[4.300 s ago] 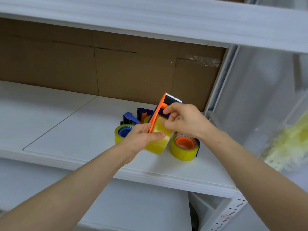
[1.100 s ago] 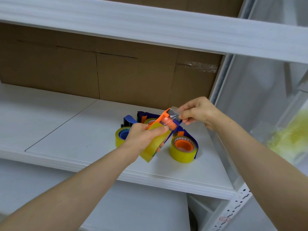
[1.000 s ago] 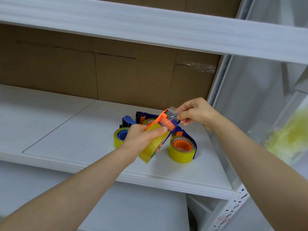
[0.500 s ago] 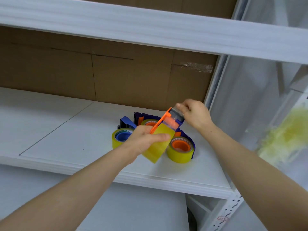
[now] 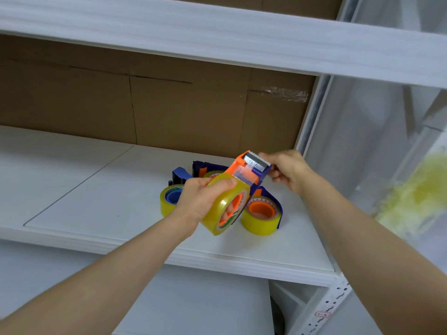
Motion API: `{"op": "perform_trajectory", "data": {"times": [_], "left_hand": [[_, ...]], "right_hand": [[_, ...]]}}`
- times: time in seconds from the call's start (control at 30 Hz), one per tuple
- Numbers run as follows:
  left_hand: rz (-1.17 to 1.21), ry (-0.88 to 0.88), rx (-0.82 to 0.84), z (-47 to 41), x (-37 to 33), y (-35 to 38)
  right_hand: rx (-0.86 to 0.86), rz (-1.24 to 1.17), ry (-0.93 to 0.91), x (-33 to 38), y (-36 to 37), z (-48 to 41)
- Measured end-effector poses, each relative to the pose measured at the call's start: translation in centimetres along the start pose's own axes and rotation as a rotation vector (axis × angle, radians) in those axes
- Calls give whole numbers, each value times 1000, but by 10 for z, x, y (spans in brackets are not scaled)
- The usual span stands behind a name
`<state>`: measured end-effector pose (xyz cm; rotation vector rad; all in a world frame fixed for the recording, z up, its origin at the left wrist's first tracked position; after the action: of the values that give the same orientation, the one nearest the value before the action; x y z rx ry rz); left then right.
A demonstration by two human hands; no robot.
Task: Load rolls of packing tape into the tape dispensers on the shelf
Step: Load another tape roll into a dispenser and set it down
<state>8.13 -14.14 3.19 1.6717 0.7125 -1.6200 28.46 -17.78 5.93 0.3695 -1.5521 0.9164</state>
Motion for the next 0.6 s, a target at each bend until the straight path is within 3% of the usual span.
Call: {"op": "perform_trajectory", "data": {"times": [0.17,0.3,0.6], "left_hand": [[9,36,-96,-6,2,-1],[12,46,-115,-10,3,-2],[55,42,-140,-25,9,-2]], "right_hand": [[206,-458,205,-22,33,7],[320,-743,234,-18,47,17],[378,-837,229,-10,50,18]]}}
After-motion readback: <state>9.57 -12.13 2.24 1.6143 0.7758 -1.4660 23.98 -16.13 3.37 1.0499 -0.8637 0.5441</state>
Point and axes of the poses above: each hand's wrist, its own z-axis away from the middle knuckle, its own y-axis out of the palm, x = y × z, the point moved 4 cm from there along -z, towards the middle knuckle, and after that the axes turned 3 degrees about z, right-handed, at the moved point
